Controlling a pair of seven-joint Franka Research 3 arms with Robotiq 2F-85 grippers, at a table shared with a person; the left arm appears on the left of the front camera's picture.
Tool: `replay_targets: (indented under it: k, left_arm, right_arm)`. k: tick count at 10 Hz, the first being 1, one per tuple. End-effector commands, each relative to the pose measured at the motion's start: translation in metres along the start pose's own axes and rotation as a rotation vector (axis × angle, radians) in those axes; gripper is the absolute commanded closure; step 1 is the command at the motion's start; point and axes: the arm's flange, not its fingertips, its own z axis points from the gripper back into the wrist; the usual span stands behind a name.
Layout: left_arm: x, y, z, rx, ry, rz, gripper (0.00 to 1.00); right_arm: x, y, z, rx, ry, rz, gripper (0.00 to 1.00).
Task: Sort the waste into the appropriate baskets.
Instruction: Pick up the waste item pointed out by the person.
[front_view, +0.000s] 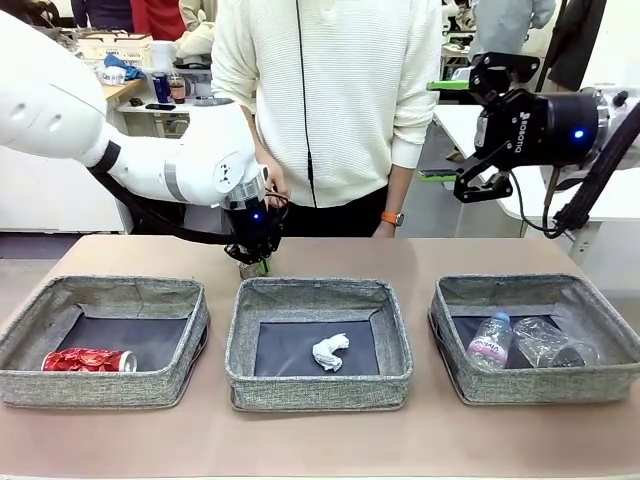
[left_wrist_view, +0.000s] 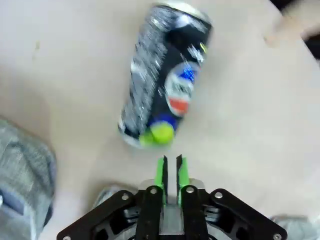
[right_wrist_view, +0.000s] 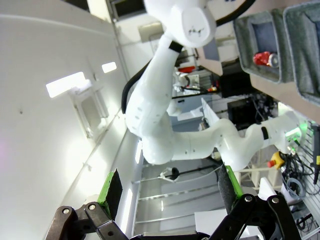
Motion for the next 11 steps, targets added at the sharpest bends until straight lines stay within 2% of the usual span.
replay_targets:
  k: [1,2,4,5,6,7,9,11]
  left_arm:
    - [-0.018,0.022,0.046,0.010,0.001,-0.128,0.14]
    - [-0.017,0.027,0.062,0.013,-0.023,-0.176,0.00]
    - [0.008,0.042,0.075,0.065,-0.044,-0.218,0.00]
    - [0.022,0.049,0.072,0.065,-0.051,-0.231,0.06]
    - [0.035,0.053,0.067,0.075,-0.077,-0.229,0.00]
    - [0.049,0.053,0.054,0.088,-0.100,-0.235,0.00]
    - [0.055,0.044,0.042,0.073,-0.119,-0.254,0.00]
    - [0.058,0.035,0.034,0.056,-0.083,-0.274,0.00]
  right_arm:
    - [0.000,0.002,-0.003,0.020,-0.007,0.005,0.00]
    - [0.000,0.002,-0.003,0.020,-0.007,0.005,0.00]
    - [0.000,0.002,-0.003,0.020,-0.007,0.005,0.00]
    - [0.000,0.002,-0.003,0.020,-0.007,0.005,0.00]
    - [0.000,0.002,-0.003,0.020,-0.007,0.005,0.00]
    - [0.000,0.002,-0.003,0.020,-0.007,0.005,0.00]
    - [0.000,0.002,-0.003,0.020,-0.007,0.005,0.00]
    - [0.000,0.002,-0.003,0.020,-0.007,0.005,0.00]
